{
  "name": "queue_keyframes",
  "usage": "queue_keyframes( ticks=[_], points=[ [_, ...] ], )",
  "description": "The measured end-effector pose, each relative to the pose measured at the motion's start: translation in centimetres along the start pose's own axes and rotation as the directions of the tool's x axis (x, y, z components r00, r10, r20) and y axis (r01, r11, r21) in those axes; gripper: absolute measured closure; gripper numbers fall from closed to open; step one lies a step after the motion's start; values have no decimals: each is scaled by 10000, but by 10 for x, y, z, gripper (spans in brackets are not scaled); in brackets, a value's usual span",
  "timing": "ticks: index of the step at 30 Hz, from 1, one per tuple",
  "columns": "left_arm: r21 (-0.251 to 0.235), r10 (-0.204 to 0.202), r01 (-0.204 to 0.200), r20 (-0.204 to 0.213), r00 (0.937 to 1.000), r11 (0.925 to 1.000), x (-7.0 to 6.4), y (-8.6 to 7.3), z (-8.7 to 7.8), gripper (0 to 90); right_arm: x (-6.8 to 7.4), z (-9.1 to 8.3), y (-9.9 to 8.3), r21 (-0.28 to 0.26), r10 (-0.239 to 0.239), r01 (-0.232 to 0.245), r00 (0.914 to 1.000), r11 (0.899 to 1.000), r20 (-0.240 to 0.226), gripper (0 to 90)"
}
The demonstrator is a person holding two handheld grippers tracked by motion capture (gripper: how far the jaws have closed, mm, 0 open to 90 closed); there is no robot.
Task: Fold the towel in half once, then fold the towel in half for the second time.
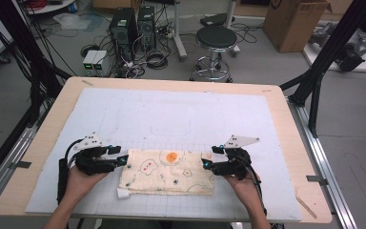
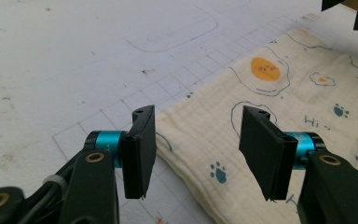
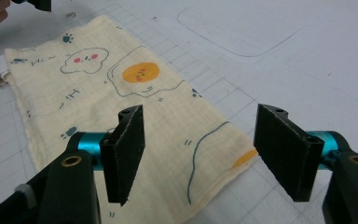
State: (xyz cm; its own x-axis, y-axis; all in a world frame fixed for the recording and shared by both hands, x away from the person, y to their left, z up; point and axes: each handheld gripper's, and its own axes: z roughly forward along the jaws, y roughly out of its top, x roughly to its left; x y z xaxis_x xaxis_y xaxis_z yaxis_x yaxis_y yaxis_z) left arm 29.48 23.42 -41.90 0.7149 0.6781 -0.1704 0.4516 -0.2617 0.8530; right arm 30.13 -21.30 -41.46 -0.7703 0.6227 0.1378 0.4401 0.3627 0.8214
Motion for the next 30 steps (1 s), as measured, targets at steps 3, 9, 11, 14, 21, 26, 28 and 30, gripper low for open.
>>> queue_keyframes(
  ticks=[3,9,11,14,21,26,28,30],
  points=[
    [-20,20,-20,-9,10000,10000,0,0,0,450,0,1,0,110,-52,51,10000,9999,58,331],
    [29,89,-88,-69,9999,10000,1,0,2,439,-1,-1,0,-27,-20,20,9999,10000,154,329],
    [1,-16,16,-92,10000,10000,2,0,2,437,-1,0,0,23,49,-49,9997,10000,219,329],
    [29,-28,29,-197,9998,10000,2,0,3,434,-1,1,0,8,-8,8,9997,10000,226,332],
    [171,-136,144,-439,9989,9998,10,0,10,484,-6,8,1,138,43,-50,9987,9999,509,367],
    [68,-380,387,-813,9960,9992,17,1,17,510,-13,12,1,274,265,-287,9969,9992,747,403],
    [232,-482,503,-849,9952,9985,20,3,22,511,-16,14,0,265,391,-413,9961,9988,792,425],
    [288,-587,615,-920,9940,9977,20,4,27,511,-19,16,0,317,491,-522,9947,9981,900,448]
  ],
)
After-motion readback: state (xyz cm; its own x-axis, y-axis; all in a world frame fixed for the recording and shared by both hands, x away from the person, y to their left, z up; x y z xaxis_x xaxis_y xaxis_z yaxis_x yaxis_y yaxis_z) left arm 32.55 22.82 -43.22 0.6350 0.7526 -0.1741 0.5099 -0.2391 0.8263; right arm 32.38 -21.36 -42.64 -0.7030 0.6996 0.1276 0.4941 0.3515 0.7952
